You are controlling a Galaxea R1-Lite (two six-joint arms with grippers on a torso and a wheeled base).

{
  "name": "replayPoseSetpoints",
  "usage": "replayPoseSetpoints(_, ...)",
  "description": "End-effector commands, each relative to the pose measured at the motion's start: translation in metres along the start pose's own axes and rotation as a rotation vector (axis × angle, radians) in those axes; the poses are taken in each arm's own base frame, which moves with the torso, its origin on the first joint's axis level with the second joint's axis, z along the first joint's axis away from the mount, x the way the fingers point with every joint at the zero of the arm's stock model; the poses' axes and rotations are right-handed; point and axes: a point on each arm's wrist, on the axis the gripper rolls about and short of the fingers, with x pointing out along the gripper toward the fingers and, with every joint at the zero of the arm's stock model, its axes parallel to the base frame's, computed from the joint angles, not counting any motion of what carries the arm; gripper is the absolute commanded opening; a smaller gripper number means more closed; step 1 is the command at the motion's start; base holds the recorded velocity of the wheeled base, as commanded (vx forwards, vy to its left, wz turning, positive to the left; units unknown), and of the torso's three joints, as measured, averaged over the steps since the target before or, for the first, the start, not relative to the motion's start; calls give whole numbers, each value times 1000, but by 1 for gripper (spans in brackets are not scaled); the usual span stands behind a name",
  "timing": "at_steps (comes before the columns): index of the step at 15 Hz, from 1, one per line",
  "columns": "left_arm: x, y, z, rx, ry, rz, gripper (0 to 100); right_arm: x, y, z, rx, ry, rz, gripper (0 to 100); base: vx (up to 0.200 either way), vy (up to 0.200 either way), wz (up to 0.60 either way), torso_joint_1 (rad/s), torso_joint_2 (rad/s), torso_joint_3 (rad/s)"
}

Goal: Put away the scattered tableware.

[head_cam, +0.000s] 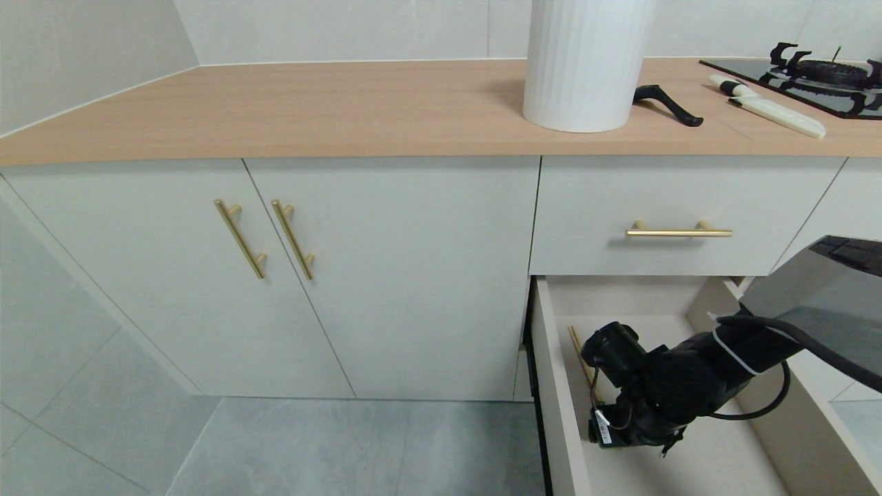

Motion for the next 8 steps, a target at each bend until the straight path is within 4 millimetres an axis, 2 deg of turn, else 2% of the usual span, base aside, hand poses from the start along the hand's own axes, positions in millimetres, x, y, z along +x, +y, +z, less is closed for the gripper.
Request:
replayPoseSetpoints(1, 0, 0, 0, 0, 1, 1, 100, -15, -1, 4, 8, -46, 5, 100, 0, 0, 0, 0, 0, 0)
replayPoseSetpoints(2, 0, 0, 0, 0, 0, 1, 100, -30, -4, 7, 19, -86, 14, 100, 0, 0, 0, 0, 0, 0)
replayPoseSetpoints(4, 0, 0, 0, 0, 0, 1, 100, -75, -15, 11, 49, -191, 66, 100, 0, 0, 0, 0, 0, 0)
replayPoseSetpoints(5, 0, 0, 0, 0, 1, 1, 100, -117, -25, 14, 75, -303, 123, 100, 0, 0, 0, 0, 0, 0)
replayPoseSetpoints(8, 0, 0, 0, 0, 1, 1, 100, -206, -55, 2, 106, -453, 191, 100, 0, 0, 0, 0, 0, 0)
